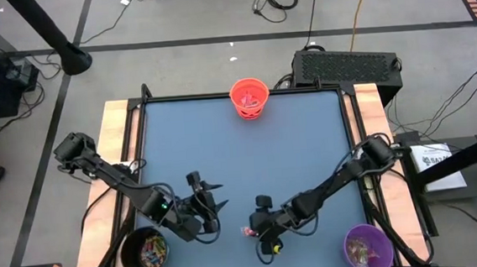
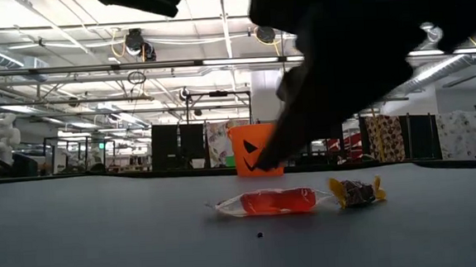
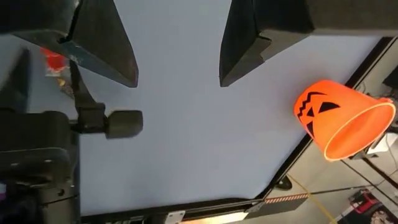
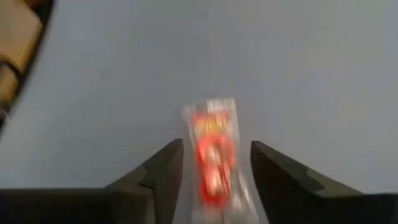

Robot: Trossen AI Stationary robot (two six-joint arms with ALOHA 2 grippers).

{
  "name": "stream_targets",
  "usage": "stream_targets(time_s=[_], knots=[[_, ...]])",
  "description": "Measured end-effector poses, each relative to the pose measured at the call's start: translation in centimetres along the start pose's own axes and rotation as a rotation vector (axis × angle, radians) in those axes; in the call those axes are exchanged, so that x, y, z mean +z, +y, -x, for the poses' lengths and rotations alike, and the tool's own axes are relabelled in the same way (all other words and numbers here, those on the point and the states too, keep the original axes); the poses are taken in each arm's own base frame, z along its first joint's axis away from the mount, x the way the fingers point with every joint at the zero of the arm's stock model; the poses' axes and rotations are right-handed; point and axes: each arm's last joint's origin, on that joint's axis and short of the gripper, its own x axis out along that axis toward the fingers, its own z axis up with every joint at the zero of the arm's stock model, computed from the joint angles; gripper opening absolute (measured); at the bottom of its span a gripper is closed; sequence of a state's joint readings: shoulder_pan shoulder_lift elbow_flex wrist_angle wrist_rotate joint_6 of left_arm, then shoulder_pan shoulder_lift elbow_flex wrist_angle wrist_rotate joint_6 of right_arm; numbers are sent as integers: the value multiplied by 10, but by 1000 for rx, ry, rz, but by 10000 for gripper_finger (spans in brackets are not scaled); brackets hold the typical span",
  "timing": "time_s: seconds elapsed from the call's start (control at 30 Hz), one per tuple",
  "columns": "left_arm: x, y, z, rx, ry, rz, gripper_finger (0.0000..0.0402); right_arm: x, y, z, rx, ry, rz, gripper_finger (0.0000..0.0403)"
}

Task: Sort candy by brand, put in halloween buckets
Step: Put the small orange gummy into the purple bucket

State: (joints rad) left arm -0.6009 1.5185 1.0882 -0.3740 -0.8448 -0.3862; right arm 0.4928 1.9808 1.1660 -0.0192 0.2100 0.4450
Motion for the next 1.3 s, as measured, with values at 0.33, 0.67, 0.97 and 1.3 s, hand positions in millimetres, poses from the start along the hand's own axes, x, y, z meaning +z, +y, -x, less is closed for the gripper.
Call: stream_targets(time_s=[0.33,0.67,0.97,1.3], knots=[[0,0,0,-1,2,-1,233,1,-5,-26,43,-104,-42,235],[0,0,0,-2,3,-1,233,-8,-5,-31,36,-43,-1,213],[-1,0,0,-1,5,-4,233,-9,-6,-31,26,-33,24,120],[-1,0,0,0,8,-7,233,-6,-4,-30,39,-62,58,28]])
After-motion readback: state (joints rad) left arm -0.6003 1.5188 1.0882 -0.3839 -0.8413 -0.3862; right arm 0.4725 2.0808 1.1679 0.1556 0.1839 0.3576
